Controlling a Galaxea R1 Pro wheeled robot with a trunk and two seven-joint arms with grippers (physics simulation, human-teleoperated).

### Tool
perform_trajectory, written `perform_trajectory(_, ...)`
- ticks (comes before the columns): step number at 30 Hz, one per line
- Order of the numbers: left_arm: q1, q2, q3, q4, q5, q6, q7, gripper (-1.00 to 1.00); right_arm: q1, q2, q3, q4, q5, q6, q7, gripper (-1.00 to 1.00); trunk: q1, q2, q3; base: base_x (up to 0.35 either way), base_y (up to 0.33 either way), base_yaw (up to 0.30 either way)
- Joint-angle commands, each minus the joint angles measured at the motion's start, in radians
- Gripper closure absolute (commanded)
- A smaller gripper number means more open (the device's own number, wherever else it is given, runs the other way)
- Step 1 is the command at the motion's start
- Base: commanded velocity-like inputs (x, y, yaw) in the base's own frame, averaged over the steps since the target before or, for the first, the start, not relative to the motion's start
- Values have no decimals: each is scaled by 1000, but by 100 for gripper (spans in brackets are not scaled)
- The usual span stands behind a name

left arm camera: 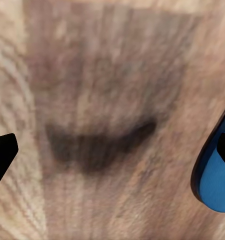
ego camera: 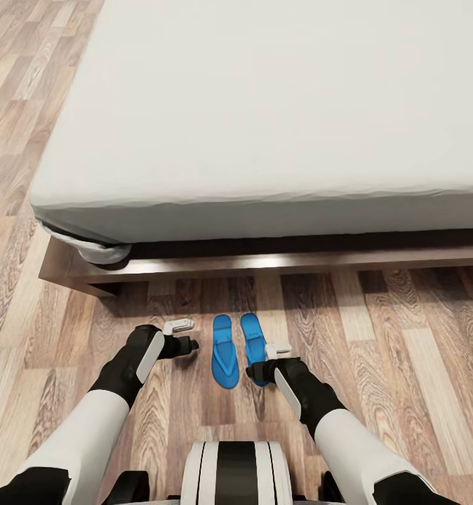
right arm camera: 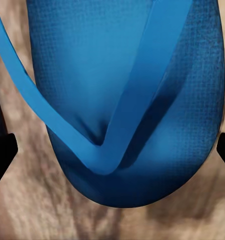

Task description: In the bedroom, move the book from the bed onto either nightstand, and place the two sandals side by side next to the bed.

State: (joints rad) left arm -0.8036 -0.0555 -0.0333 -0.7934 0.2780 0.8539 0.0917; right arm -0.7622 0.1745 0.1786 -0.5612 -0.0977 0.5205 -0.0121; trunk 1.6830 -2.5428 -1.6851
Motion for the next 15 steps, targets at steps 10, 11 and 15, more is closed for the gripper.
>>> perform_trajectory(10, 0, 0, -2, -1, 10, 4, 10, -100, 0, 0, 1, -2, -10, 4, -3, -100, -2, 1, 19, 0, 0, 0)
perform_trajectory(11, 0, 0, -2, -1, 10, 4, 10, -100, 0, 0, 1, -2, -10, 4, -3, -100, -3, 1, 23, 0, 0, 0)
perform_trajectory(15, 0, 0, -2, -1, 10, 4, 10, -100, 0, 0, 1, -2, -10, 4, -3, -100, -5, 2, 38, 0, 0, 0)
